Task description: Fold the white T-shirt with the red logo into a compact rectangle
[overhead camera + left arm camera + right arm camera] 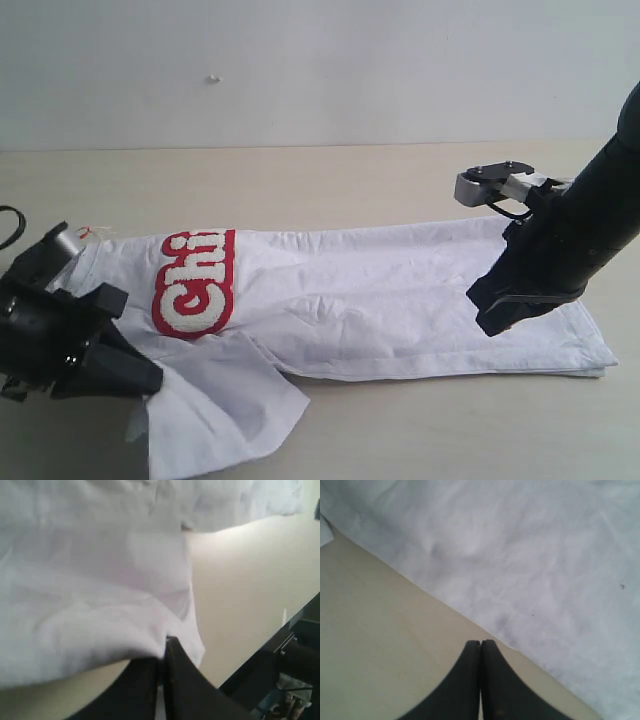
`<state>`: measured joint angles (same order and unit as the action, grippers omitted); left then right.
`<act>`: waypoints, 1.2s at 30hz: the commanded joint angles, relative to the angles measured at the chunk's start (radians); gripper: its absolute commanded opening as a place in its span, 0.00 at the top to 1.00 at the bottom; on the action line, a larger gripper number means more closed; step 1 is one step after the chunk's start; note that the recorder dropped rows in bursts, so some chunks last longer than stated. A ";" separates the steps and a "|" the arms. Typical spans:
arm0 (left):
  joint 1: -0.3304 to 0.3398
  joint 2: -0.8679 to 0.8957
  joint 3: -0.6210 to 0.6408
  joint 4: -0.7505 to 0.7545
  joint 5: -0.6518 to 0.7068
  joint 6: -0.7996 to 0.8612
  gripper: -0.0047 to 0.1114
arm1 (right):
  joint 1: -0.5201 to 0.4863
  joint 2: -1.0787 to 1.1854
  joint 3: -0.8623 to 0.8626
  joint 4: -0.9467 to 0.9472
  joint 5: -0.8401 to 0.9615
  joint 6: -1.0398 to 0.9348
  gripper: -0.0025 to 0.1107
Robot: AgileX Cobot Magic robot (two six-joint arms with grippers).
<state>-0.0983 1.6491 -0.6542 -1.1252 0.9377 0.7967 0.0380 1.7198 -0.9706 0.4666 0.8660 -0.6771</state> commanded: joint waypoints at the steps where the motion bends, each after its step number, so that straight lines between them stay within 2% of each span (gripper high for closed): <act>1: 0.000 -0.010 -0.055 -0.076 -0.038 0.002 0.96 | -0.003 -0.010 0.006 0.005 -0.005 -0.011 0.98; 6: 0.000 -0.010 -0.105 -0.132 -0.157 0.002 0.96 | -0.003 -0.010 0.006 0.005 -0.002 -0.011 0.98; 14: 0.066 0.002 -0.160 -0.197 -0.349 0.011 0.96 | -0.003 -0.010 0.006 0.005 -0.005 -0.007 0.98; 16: 0.068 0.025 -0.173 -0.197 -0.369 0.039 0.92 | -0.003 -0.010 0.006 0.005 -0.009 -0.007 0.98; 18: 0.068 0.055 -0.183 -0.197 -0.363 0.074 0.81 | -0.003 -0.010 0.006 0.005 -0.017 -0.007 0.98; 23: 0.068 0.110 -0.198 -0.194 -0.351 0.081 0.24 | -0.003 -0.010 0.006 0.005 -0.017 -0.007 0.98; 25: 0.070 0.117 -0.202 -0.192 -0.368 0.103 0.14 | -0.003 -0.010 0.006 0.005 -0.017 -0.007 0.98; 30: 0.077 0.118 -0.212 -0.200 -0.395 0.138 0.17 | -0.003 -0.010 0.006 0.005 -0.014 -0.007 0.98; 33: 0.089 0.119 -0.232 -0.195 -0.396 0.142 0.24 | -0.003 -0.010 0.006 0.005 -0.007 -0.007 0.98; 36: 0.108 0.117 -0.251 -0.195 -0.392 0.142 0.35 | -0.003 -0.010 0.006 0.005 -0.001 -0.007 0.98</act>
<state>-0.0056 1.7641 -0.8863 -1.3147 0.5486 0.9305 0.0380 1.7198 -0.9706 0.4683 0.8596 -0.6771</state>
